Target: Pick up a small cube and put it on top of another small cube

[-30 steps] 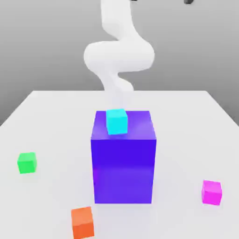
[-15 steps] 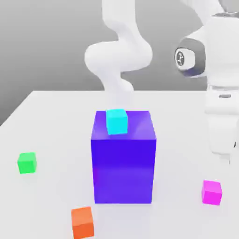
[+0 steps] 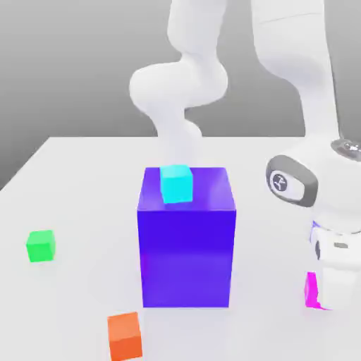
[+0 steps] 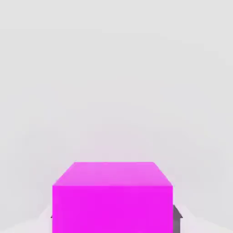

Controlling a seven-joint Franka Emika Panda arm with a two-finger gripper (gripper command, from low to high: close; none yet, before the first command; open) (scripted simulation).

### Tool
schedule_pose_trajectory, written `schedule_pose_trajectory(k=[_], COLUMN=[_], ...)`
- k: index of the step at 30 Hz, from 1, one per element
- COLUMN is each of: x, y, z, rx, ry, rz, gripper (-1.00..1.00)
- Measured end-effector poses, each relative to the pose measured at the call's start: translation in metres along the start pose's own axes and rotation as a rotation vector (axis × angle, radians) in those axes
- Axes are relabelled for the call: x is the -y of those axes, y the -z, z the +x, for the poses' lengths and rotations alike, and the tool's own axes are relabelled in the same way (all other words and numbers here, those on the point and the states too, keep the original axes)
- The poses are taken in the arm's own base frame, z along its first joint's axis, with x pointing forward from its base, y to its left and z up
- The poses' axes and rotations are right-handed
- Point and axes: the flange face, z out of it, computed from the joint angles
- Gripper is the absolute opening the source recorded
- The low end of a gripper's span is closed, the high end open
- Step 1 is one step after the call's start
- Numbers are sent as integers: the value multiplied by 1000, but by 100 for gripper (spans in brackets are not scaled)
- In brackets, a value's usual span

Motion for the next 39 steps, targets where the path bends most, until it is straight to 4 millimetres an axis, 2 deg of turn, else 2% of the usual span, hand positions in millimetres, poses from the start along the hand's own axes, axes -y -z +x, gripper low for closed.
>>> schedule_pose_trajectory(k=[2, 6, 7, 8, 10, 12, 14, 17, 20, 22, 23, 26, 28, 31, 34, 36, 39], x=[0, 0, 4, -7, -46, -97, -159, -263, -356, -404, -416, -439, -447, -446, -429, -424, -424], y=[11, 54, 66, 78, 101, 124, 138, 155, 171, 178, 177, 166, 157, 142, 123, 118, 116], z=[1, 0, 8, 16, 30, 36, 26, -18, -87, -143, -165, -237, -287, -356, -416, -428, -432], rx=[0, 0, -24, -47, -97, -142, -158, -164, -158, -149, -137, -94, -66, -34, -9, -5, -9], ry=[1, 1, 14, 18, 17, 6, -37, -131, -208, -262, -276, -333, -378, -436, -497, -514, -521], rz=[-1, -1, 4, 3, -8, -29, -54, -96, -135, -153, -154, -137, -116, -76, -21, -10, -16], gripper=[-100, -100, -100, -100, -100, -100, -100, -100, -100, -100, -100, -100, -100, -100, -100, -100, -100])
